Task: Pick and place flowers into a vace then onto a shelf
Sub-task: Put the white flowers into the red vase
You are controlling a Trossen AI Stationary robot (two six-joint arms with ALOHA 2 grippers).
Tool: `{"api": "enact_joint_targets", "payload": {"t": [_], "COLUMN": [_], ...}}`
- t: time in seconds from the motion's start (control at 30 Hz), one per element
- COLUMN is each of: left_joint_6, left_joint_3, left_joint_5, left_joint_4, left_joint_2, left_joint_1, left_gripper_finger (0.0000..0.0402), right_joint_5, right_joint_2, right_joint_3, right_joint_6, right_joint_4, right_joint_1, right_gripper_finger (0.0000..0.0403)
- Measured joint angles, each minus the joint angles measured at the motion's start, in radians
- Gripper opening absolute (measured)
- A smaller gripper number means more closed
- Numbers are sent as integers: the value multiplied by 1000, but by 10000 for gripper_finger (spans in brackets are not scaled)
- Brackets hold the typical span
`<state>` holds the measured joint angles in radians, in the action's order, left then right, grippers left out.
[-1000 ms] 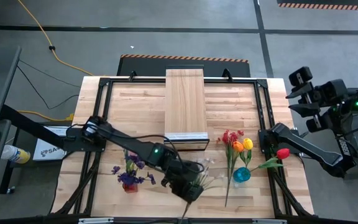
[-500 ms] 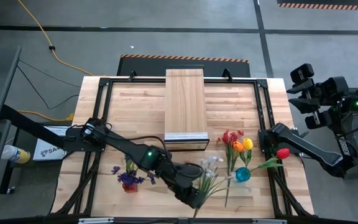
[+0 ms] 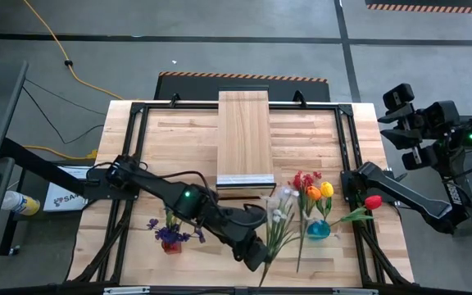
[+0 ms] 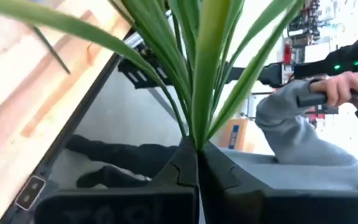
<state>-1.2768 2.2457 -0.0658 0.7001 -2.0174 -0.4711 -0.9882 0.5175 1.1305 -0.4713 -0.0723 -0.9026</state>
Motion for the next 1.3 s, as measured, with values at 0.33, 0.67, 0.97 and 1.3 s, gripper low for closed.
{"api": "enact_joint_targets", "payload": {"t": [0.33,0.67,0.97,1.3], "left_joint_6": [78,218,375,402], "left_joint_3": [112,111,111,111], "left_joint_5": [114,269,373,577], "left_joint_4": [113,110,148,358], "left_joint_2": [8,44,118,230], "left_joint_1": [0,0,-15,-86], "left_gripper_finger": [29,29,29,29], "right_joint_5": [-1,-1,-2,-6], "right_joint_2": [0,0,0,0], "right_joint_3": [0,0,0,0], "right_joint_6": [0,0,-1,-1], "right_joint_4": [0,0,1,12], "right_joint_1": [0,0,0,0], "right_gripper_finger": [114,114,114,114]}}
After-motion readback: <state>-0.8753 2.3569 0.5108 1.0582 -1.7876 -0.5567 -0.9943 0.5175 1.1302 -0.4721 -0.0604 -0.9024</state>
